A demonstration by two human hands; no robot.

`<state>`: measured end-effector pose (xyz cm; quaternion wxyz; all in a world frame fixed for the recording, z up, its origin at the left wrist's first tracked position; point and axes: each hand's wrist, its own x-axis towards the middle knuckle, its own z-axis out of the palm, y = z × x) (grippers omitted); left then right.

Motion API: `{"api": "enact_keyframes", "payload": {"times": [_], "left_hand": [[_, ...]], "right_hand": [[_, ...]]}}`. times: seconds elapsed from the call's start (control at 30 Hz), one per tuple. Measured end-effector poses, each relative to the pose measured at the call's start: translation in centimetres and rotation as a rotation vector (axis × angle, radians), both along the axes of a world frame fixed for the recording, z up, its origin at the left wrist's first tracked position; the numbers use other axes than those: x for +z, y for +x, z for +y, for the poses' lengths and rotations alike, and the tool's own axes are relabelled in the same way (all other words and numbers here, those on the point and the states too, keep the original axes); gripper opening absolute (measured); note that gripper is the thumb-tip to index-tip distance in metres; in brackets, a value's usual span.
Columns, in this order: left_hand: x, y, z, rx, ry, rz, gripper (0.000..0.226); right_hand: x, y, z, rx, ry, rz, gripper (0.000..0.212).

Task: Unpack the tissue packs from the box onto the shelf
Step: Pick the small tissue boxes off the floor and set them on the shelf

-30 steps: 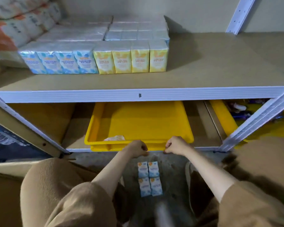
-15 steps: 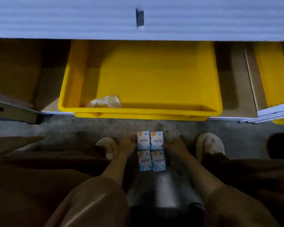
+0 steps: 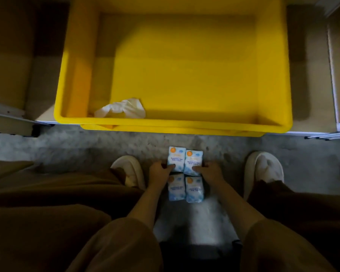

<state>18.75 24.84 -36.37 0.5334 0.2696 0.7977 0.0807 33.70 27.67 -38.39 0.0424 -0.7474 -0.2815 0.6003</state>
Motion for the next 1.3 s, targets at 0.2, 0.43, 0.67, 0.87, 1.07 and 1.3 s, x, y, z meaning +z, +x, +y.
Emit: {"api": "enact_keyframes", "payload": {"times": [0.2,0.43,0.67,0.87,1.07,1.3], "left_hand": [[0.7,0.5,-0.2,0.024,0.013,0.000,0.032],[4.9,0.7,0.9,0.008,0.140,0.015,0.034],[12.5,1.7,1.9,-0.062,0.288,0.040,0.036],[19.3,3.4,2.4,-0.036,0.394,0.028,0.040],[26.2,5.7,2.7,-0.055,0.603,0.045,0.037],[34.3,6.3,1.5,-0.129,0.831,0.069,0.038]], "right_hand": [[0.6,1.0,-0.7,-0.042,-0.005,0.018,0.035],[6.3,2.5,-0.1,0.091,0.147,-0.013,0.036],[14.7,3.6,0.7,0.137,0.311,-0.046,0.035],[21.6,5.3,1.2,0.217,0.420,-0.133,0.027],[29.5,7.3,1.6,0.188,0.535,-0.147,0.028],[38.5,9.9,0.9,0.235,0.627,-0.031,0.015]]}}
